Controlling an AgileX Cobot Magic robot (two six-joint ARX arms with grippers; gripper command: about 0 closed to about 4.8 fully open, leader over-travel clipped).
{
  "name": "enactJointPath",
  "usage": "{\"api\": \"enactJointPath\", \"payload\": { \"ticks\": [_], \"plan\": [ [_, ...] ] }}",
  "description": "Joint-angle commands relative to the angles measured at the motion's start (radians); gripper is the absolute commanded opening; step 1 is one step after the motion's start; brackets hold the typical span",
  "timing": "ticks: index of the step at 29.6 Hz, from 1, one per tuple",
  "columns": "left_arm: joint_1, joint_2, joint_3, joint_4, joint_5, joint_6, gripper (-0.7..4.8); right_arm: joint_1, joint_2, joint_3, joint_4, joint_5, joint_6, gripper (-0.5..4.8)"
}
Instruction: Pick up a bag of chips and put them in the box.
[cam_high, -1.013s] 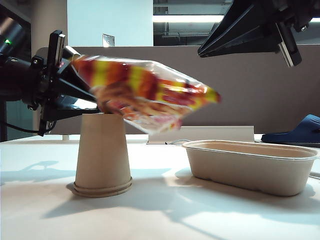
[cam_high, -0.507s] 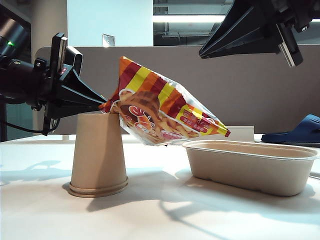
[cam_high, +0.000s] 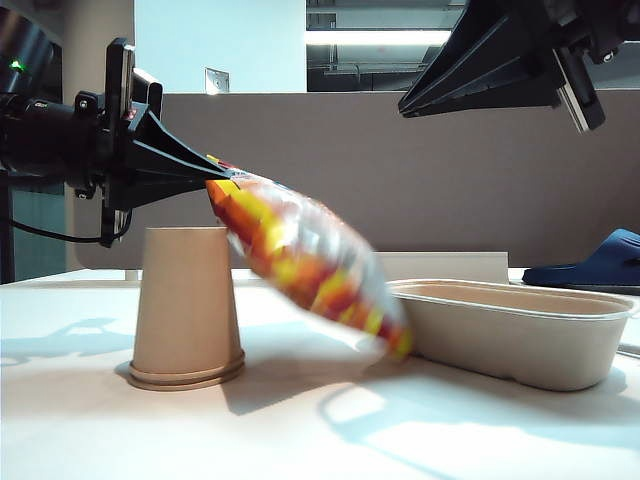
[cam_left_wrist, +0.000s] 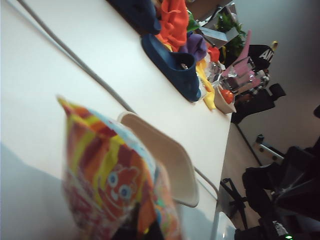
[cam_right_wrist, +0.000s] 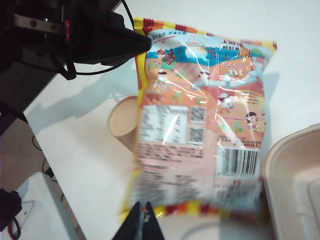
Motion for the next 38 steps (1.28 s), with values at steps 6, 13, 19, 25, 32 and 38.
{"api": "enactJointPath", "payload": {
  "ticks": [6, 13, 19, 25, 32, 38],
  "plan": [
    [-0.001, -0.003, 0.004, 0.089, 0.037, -0.079, -0.06, 0.000, -0.003, 0.006, 0.009, 0.010, -0.021, -0.01],
    [-0.001, -0.003, 0.004, 0.321, 0.047, -0.277, -0.06, 0.000, -0.003, 0.006, 0.008, 0.025, -0.046, -0.01],
    [-0.009, -0.003, 0.004, 0.485, 0.049, -0.425, -0.06, -0.001, -0.006, 0.006, -0.002, 0.066, -0.090, -0.01],
    [-0.044, -0.004, 0.004, 0.664, 0.045, -0.573, -0.05, -0.001, -0.024, 0.007, -0.058, 0.187, -0.182, -0.01],
    [-0.122, -0.005, 0.004, 0.766, 0.034, -0.654, -0.06, -0.003, -0.121, 0.007, -0.086, 0.259, -0.239, -0.01],
    [-0.212, -0.004, 0.004, 0.766, -0.017, -0.649, -0.06, -0.016, -0.269, 0.007, -0.145, 0.319, -0.265, -0.01]
  ]
}}
